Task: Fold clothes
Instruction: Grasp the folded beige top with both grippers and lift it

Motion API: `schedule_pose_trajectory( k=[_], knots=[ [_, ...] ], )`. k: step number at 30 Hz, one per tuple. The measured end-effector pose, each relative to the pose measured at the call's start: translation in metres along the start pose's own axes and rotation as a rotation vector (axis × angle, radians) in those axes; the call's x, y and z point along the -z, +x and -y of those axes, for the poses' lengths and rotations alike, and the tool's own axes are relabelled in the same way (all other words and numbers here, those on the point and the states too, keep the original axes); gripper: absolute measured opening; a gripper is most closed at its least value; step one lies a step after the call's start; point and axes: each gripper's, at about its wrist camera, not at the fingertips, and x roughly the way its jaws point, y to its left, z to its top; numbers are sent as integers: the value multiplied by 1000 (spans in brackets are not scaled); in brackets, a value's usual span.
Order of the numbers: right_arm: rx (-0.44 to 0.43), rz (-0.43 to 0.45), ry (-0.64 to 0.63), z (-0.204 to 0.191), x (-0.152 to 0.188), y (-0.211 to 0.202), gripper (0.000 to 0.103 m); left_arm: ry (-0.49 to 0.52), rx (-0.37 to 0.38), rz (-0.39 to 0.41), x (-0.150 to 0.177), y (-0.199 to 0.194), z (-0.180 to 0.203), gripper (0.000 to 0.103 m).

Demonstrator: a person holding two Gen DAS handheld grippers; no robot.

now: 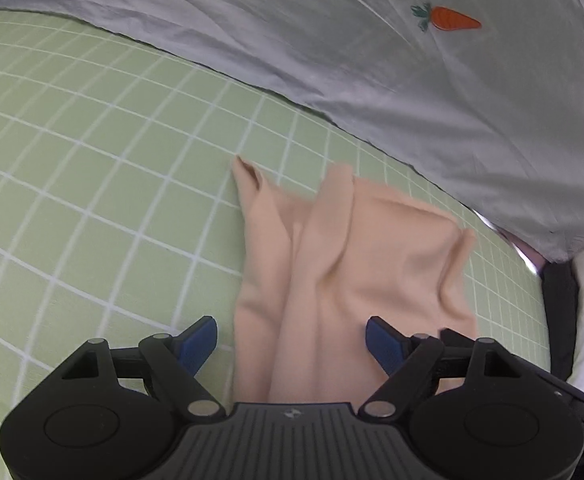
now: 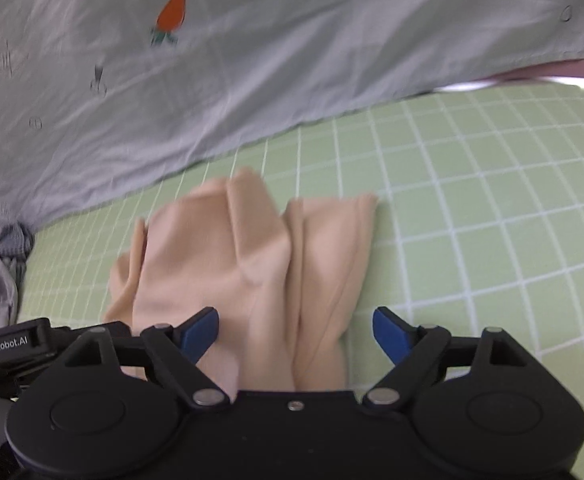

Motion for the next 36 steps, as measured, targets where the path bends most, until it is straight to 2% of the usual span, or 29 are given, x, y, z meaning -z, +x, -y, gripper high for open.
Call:
schedule_pose_trajectory(
  k=[2,3,4,5,6,7,8,9,11,15,21,25,29,32,36],
  knots=[
    [-6,-2,6,-1,2,1,85,7,35,-6,2,5,-1,68],
    [-12,-1,11,-1,2,1,84,15,45,-8,2,6,0,66],
    [-30,-4,24,0,3,3,83,26,54,-9,3,6,2,57],
    [-50,-7,39,1,4,4,78,27,74,-15,3,7,2,43],
    [-70,-11,54,3,5,6,67,9,93,-19,3,9,1,39],
    [-98,-13,69,4,6,6,61,-16,106,-18,4,10,-2,33],
    [-128,-15,84,6,7,7,41,-35,118,-20,5,8,-2,26],
    [-143,-16,100,7,8,3,31,-50,128,-24,6,4,-1,24],
    [-166,-16,131,8,8,-5,23,-61,147,-27,10,-6,2,21],
    [-165,40,120,-3,23,-53,22,-28,188,0,31,-47,17,21],
    [-139,158,140,-15,66,-149,21,55,282,27,78,-105,46,21],
    [-67,215,146,-14,101,-207,21,129,338,-12,112,-124,68,21],
    [16,238,200,-7,139,-250,22,189,383,-87,149,-128,90,21],
    [75,249,252,4,170,-279,22,244,399,-149,177,-129,112,21],
    [106,262,325,31,202,-302,22,301,385,-156,214,-133,142,21]
  ],
)
